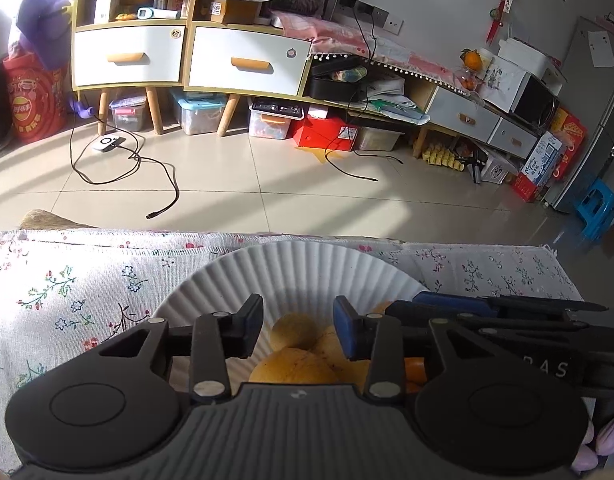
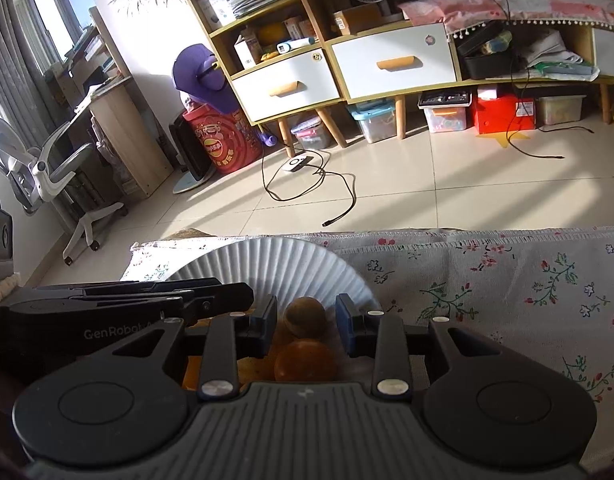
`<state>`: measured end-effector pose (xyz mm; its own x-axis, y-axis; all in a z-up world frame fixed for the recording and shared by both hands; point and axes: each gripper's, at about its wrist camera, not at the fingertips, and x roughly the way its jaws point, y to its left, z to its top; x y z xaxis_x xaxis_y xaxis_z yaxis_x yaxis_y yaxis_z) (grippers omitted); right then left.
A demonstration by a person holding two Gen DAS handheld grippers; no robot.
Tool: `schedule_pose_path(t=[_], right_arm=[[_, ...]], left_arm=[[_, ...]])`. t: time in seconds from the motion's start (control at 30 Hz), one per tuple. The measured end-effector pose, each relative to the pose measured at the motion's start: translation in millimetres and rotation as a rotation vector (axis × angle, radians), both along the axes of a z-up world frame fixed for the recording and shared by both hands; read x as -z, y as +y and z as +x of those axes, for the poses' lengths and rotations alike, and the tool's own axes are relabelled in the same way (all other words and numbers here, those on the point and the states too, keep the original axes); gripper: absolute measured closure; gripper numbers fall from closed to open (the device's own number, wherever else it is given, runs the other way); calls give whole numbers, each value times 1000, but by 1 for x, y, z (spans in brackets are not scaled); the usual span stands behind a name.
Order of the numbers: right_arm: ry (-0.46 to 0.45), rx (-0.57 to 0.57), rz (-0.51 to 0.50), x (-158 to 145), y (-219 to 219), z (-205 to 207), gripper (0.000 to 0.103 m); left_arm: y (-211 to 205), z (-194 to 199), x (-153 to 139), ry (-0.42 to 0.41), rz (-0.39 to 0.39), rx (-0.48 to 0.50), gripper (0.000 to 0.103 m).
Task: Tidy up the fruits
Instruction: 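Open both grippers to release the kiwis in the plate, then move both grippers back toward the two green tomatoes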
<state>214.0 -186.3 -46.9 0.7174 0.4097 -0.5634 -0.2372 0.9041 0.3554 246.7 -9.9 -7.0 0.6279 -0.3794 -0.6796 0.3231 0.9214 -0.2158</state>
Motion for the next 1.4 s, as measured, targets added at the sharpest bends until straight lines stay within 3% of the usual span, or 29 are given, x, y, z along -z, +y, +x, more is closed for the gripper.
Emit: schedule_pose_path(t=[0.2, 0.53, 0.63, 1.03, 1.4], right_arm=[[-8, 17, -12, -10, -1, -7, 65], [-21, 44, -68, -34, 6, -30, 37], [-13, 51, -99, -37, 7, -42, 34], [-25, 79, -157, -50, 14, -86, 13], [-11, 99, -196, -40, 22, -117, 5]], left_arm=[[4, -12, -6, -25, 16, -7, 59], [19, -46, -23, -61, 37, -20, 30], [24, -58, -30, -69, 37, -21, 25], [41, -106, -40, -95, 93, -30, 11], [48, -137, -36, -69, 146, -40, 10]])
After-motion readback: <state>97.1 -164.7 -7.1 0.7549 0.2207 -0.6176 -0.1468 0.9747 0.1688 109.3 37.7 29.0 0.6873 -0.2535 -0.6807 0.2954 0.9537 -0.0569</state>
